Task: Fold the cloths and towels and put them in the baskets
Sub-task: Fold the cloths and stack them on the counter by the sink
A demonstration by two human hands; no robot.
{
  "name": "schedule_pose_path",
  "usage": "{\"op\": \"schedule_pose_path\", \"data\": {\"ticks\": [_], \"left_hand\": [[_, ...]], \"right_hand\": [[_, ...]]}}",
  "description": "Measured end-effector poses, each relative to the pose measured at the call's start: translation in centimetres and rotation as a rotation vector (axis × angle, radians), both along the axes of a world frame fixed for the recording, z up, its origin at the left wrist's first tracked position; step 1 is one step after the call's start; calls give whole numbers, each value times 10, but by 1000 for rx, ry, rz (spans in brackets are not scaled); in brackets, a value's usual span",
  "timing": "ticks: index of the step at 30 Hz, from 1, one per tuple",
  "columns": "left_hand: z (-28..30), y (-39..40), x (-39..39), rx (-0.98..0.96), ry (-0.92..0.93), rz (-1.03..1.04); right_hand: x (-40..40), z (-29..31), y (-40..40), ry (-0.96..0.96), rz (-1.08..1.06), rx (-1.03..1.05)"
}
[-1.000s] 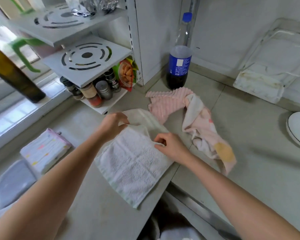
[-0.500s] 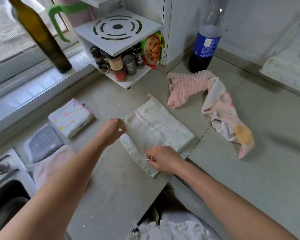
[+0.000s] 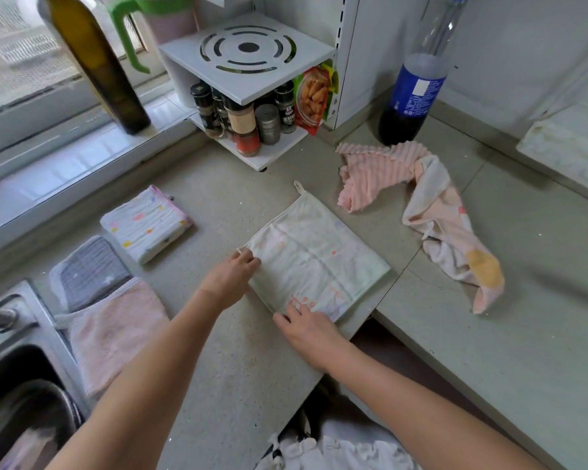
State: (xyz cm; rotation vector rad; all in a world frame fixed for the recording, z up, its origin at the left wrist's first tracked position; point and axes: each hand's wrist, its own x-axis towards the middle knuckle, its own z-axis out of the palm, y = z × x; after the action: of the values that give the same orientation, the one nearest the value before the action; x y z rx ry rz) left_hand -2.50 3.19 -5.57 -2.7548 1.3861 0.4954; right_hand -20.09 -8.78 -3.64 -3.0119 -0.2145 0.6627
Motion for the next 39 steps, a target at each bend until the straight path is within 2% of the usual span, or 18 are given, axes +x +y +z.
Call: {"op": "schedule_pose_path", "data": {"ticks": [3,6,10,15,19,21,25,36,39], "left_hand": [[-5,0,-8,-10,-57,26],[-4,-1,-13,-9,-100,43],[2,-2,-19,-77,-154,100],[25,5,-5,-346,-121,217],[72,3,6,-543,-113,358],[92,9,12,-599,-118,395],[126,28,28,-766,11,436],[173,69,45,-771,123,357],[174,73,45,-733,78,384]], "right_hand": [[5,6,-4,-43,-83,-31],[10,13,-25,-19,-165,56],[19,29,-55,-128,-170,201],[41,59,-98,-271,-124,249],[67,86,-114,-324,-62,318],[82,100,-113,-315,-29,338],[111,123,-108,-292,-11,340],[161,167,-112,-542,-110,355],[165,168,-108,-559,-126,362]]}}
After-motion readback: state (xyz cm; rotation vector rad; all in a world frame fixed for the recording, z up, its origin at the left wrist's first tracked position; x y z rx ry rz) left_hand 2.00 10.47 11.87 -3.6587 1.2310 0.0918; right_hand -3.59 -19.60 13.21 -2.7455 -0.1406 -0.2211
